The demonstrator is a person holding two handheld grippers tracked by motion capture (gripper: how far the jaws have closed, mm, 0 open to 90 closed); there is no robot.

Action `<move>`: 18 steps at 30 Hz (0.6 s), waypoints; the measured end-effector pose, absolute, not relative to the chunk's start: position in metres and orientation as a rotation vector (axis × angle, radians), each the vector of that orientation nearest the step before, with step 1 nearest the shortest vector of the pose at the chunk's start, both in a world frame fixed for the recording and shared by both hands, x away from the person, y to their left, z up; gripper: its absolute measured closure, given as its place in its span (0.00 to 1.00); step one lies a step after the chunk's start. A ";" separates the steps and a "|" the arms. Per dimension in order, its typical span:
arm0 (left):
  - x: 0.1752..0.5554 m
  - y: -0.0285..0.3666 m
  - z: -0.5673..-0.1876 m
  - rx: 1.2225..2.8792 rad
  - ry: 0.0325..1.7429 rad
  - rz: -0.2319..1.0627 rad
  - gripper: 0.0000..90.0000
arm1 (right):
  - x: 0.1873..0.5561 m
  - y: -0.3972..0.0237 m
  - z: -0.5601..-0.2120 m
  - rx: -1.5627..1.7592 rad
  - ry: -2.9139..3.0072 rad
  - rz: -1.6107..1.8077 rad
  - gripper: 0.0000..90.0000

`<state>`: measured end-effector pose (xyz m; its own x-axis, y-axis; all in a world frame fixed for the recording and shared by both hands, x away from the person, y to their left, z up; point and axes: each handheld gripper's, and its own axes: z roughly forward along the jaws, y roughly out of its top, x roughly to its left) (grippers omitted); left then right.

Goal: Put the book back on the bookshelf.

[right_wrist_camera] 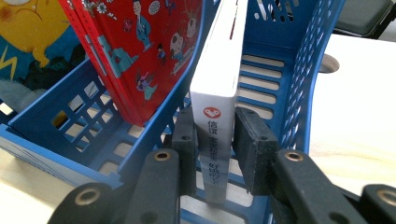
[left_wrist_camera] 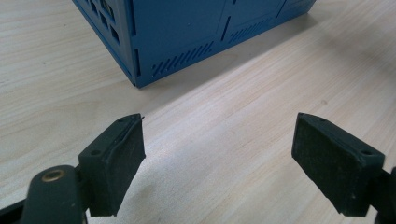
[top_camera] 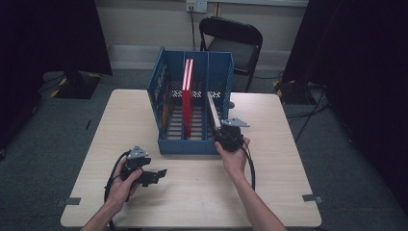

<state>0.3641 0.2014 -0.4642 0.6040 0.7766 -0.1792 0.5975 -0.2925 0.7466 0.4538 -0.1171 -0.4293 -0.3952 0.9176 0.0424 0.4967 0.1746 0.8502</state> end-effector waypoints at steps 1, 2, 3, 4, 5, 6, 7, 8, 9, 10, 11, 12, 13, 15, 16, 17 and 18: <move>0.364 0.202 -0.464 2.009 1.085 0.276 0.19 | 0.454 -0.116 -0.429 1.332 1.966 1.137 0.79; 0.364 0.202 -0.464 2.007 1.085 0.278 0.19 | 0.454 -0.116 -0.429 1.325 1.966 1.134 0.78; 0.364 0.202 -0.464 2.004 1.086 0.278 0.19 | 0.453 -0.115 -0.429 1.325 1.965 1.134 0.78; 0.364 0.202 -0.464 2.005 1.086 0.279 0.19 | 0.453 -0.114 -0.429 1.326 1.965 1.138 0.78; 0.364 0.202 -0.464 2.002 1.087 0.278 0.19 | 0.452 -0.114 -0.430 1.326 1.964 1.140 0.78; 0.364 0.202 -0.464 1.999 1.088 0.277 0.19 | 0.452 -0.114 -0.430 1.331 1.962 1.143 0.78; 0.364 0.202 -0.464 1.999 1.088 0.277 0.19 | 0.451 -0.114 -0.430 1.329 1.961 1.143 0.78; 0.364 0.202 -0.464 2.004 1.086 0.276 0.19 | 0.451 -0.114 -0.430 1.330 1.960 1.143 0.78; 0.364 0.202 -0.464 2.004 1.084 0.276 0.19 | 0.452 -0.114 -0.430 1.329 1.962 1.142 0.78; 0.364 0.202 -0.464 2.008 1.085 0.274 0.19 | 0.452 -0.114 -0.429 1.327 1.964 1.138 0.78; 0.364 0.201 -0.464 2.003 1.086 0.274 0.19 | 0.453 -0.113 -0.429 1.327 1.967 1.137 0.78; 0.364 0.201 -0.464 2.001 1.088 0.271 0.19 | 0.454 -0.112 -0.429 1.330 1.967 1.136 0.78; 0.364 0.201 -0.464 2.001 1.088 0.271 0.19 | 0.454 -0.112 -0.429 1.330 1.967 1.136 0.78; 0.366 0.201 -0.464 2.000 1.090 0.273 0.19 | 0.457 -0.108 -0.427 1.328 1.970 1.132 0.78; 0.366 0.201 -0.464 2.002 1.089 0.272 0.19 | 0.458 -0.107 -0.427 1.325 1.971 1.127 0.78; 0.366 0.201 -0.464 2.000 1.089 0.269 0.19 | 0.460 -0.105 -0.426 1.321 1.971 1.127 0.78; 0.366 0.201 -0.465 1.999 1.090 0.267 0.19 | 0.461 -0.104 -0.426 1.322 1.973 1.125 0.78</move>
<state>0.3663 0.2006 -0.4646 0.6019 0.7761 -0.1879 0.6011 -0.2855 0.7464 0.4610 -0.1037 -0.4256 -0.3972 0.9171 0.0341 0.4962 0.1834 0.8486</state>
